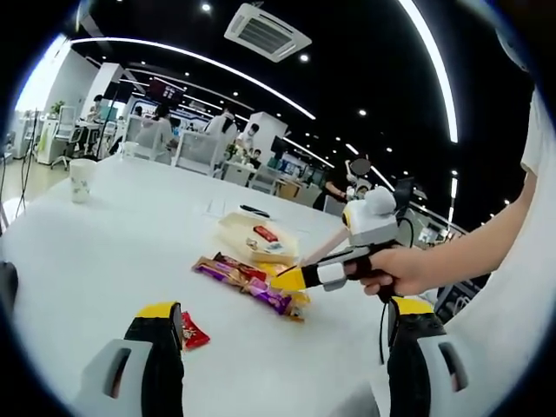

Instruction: Place the target food into the container with the food tongs after gripping and lifting it, then release it inside without dropping or visibly crushing the food.

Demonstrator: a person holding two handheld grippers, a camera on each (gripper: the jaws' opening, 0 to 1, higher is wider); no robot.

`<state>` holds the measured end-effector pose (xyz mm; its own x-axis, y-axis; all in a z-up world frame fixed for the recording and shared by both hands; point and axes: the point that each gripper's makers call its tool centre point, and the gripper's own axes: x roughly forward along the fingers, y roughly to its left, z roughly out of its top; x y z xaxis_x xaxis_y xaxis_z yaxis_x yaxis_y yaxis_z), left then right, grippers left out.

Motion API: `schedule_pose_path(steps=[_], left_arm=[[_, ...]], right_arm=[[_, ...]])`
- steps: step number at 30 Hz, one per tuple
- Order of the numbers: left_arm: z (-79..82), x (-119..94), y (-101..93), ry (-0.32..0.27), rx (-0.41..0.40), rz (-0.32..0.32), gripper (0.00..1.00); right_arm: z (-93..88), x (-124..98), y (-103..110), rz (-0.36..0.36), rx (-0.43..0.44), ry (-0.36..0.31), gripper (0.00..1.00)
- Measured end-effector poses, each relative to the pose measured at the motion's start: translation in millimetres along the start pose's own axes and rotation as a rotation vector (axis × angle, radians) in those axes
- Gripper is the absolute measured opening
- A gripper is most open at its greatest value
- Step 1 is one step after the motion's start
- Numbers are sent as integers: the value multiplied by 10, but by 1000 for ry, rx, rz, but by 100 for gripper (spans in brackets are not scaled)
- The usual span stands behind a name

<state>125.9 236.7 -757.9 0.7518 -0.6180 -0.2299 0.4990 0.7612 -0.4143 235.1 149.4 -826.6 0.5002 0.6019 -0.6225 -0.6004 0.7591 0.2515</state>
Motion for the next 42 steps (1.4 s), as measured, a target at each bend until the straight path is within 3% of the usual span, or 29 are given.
schedule_pose_path(steps=[13,18,22,30,35,38,42], left_arm=[[-33,-15,-4,17,4,2,99],[-15,-21,-5,15,4,7,99],[1,-19,-1,8,-3,10,99],[-61,12,-32,24,-18,-1,99],[-97,30,-60,41,-24,-14,99],[-105,34,-68,41,-20,-16,99],[-104,28,-73,40,-17,-15,99]], right_arm=[[-107,100,-13,-36,-5,62,28],[-130,132,-5,-64,-85,74,28],[-125,139,0,-76,-99,91,28],[-157,130,8,-84,-172,82,28],[-176,156,41,-85,-262,99,29],[-180,164,42,-86,-266,102,30],[-166,157,5,-106,-208,87,29]])
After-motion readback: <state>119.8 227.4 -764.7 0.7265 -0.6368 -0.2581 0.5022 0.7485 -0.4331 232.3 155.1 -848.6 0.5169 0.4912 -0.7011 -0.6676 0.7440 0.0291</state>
